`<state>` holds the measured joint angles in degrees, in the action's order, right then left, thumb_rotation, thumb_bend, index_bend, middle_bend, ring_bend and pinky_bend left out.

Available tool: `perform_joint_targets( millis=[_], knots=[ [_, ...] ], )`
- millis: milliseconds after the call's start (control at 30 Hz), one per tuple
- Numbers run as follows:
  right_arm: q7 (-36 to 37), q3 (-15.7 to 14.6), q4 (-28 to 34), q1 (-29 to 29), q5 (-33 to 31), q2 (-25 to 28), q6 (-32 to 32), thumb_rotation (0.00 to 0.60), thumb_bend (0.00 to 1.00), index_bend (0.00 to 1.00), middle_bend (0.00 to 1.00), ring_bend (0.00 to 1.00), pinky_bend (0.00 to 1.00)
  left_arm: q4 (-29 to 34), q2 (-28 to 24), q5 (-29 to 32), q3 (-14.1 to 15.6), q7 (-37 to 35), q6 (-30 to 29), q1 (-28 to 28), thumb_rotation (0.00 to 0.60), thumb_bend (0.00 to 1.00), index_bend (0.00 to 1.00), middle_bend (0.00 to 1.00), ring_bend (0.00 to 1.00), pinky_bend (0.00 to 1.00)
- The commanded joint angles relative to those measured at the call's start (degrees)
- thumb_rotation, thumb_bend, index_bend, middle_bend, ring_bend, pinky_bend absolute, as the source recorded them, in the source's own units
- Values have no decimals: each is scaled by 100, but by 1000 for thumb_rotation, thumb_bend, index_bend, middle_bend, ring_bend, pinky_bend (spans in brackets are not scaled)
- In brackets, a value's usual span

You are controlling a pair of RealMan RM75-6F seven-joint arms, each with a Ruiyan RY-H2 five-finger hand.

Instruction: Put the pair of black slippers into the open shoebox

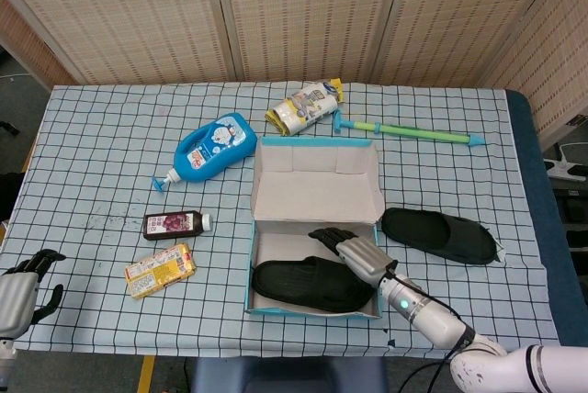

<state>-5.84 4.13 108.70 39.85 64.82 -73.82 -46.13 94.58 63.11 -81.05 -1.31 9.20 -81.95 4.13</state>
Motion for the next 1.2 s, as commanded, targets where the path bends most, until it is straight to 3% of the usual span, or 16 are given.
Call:
perform_joint_targets(
  millis=[33, 133, 267, 367, 467, 633, 767, 900, 933, 1000, 1200],
  knots=[
    [148, -12, 251, -150, 484, 217, -244, 600, 0, 3, 35, 0, 107, 5, -4, -4, -2, -7, -10, -3, 600, 449, 280, 229, 341, 492],
    [-74, -186, 359, -432, 1341, 429, -848, 600, 0, 0, 35, 0, 107, 3, -4, -20, -2, -14, -31, -9, 600, 449, 280, 229, 343, 492],
    [-1320, -500, 168, -1018, 2265, 554, -2030, 600, 0, 0, 35, 0, 106, 3, 1, -15, 0, 1, -26, -9, 600, 449, 280, 229, 343, 492],
    [-2286, -637, -152, -1523, 2403, 479, -2780, 600, 0, 0, 35, 0, 73, 0, 9, -18, -2, 9, -31, -8, 600, 449, 280, 229, 343, 492],
    [-2607, -717, -407, -1868, 2203, 478, -3087, 600, 0, 0, 33, 0, 36, 6, 16, 7, -7, 19, -17, -6, 600, 449, 280, 229, 343, 492],
    [-2277, -604, -714, -2059, 1485, 696, -2946, 600, 0, 0, 31, 0, 33, 12, 28, 10, -2, 65, 6, 7, 600, 449, 280, 229, 343, 492],
    [-1880, -284, -825, -1999, 417, 896, -2401, 600, 0, 0, 31, 0, 33, -1, 41, 19, -3, 78, 27, 18, 600, 449, 280, 228, 343, 492],
    [-1730, -198, -833, -1957, 40, 965, -2145, 600, 0, 0, 31, 0, 34, -4, 44, 26, -5, 75, 42, 25, 600, 448, 281, 229, 343, 492],
    [-1506, -81, -964, -1894, -592, 1036, -1733, 600, 0, 0, 31, 0, 36, -13, 50, 37, -9, 71, 76, 44, 600, 449, 281, 229, 343, 492],
    [-1431, 66, -1355, -1711, -1172, 966, -1268, 600, 0, 0, 31, 0, 41, -36, 63, 53, -12, 74, 132, 73, 600, 448, 281, 229, 343, 492],
    [-1496, 102, -1896, -1455, -1609, 629, -782, 600, 0, 0, 32, 0, 45, -62, 71, 74, -21, 46, 184, 104, 600, 449, 280, 229, 343, 492]
  ],
)
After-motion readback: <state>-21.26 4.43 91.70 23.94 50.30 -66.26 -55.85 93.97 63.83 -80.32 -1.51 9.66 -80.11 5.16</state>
